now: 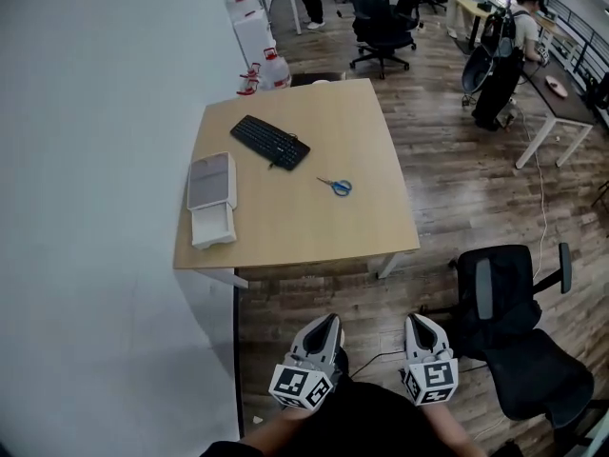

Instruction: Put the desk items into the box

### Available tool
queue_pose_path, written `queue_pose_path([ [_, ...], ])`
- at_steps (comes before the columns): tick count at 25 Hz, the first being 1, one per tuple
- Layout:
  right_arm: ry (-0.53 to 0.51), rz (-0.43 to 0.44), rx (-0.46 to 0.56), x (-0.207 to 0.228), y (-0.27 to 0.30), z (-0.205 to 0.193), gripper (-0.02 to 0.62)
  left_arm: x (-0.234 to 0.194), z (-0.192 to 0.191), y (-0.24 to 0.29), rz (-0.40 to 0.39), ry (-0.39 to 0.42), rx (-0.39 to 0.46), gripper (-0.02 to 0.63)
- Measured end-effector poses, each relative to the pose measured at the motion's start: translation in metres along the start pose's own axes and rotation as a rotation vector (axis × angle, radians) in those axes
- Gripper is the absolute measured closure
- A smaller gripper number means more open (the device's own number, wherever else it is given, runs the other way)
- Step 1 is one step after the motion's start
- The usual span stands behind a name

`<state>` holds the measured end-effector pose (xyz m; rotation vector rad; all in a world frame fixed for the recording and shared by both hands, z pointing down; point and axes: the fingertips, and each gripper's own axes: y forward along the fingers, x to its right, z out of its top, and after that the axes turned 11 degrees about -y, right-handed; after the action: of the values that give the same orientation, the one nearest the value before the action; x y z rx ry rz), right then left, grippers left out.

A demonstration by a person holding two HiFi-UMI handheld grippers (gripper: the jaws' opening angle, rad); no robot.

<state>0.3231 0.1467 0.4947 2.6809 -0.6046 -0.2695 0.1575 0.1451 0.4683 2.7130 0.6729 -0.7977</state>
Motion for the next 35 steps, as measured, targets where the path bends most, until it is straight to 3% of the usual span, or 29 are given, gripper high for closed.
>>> queue_pose_path([
  [4, 0.005, -0.019, -0.021, -0.004, 0.045, 0.027, 0.535, -0.034, 0.022, 0.025, -0.045, -0.033, 0.012, 0.591],
  [8, -0.053, -0.049, -0.01, -0.008, 0.088, 0.053, 0.535, -0.071, 0.042, 0.049, -0.02, -0.006, 0.005, 0.589],
  [17, -0.064, -0.045, -0.031, -0.022, 0.15, 0.081, 0.535, -0.113, 0.09, 0.079, -0.059, 0.052, 0.038, 0.589],
  [24, -0.109, -0.022, -0.046, -0.033, 0.167, 0.093, 0.535, -0.145, 0.093, 0.084, -0.023, 0.008, 0.048, 0.591],
  [35, -0.163, 0.039, -0.013, -0.047, 0.183, 0.102, 0.535, -0.158, 0.082, 0.072, 0.025, -0.014, 0.029, 0.589],
])
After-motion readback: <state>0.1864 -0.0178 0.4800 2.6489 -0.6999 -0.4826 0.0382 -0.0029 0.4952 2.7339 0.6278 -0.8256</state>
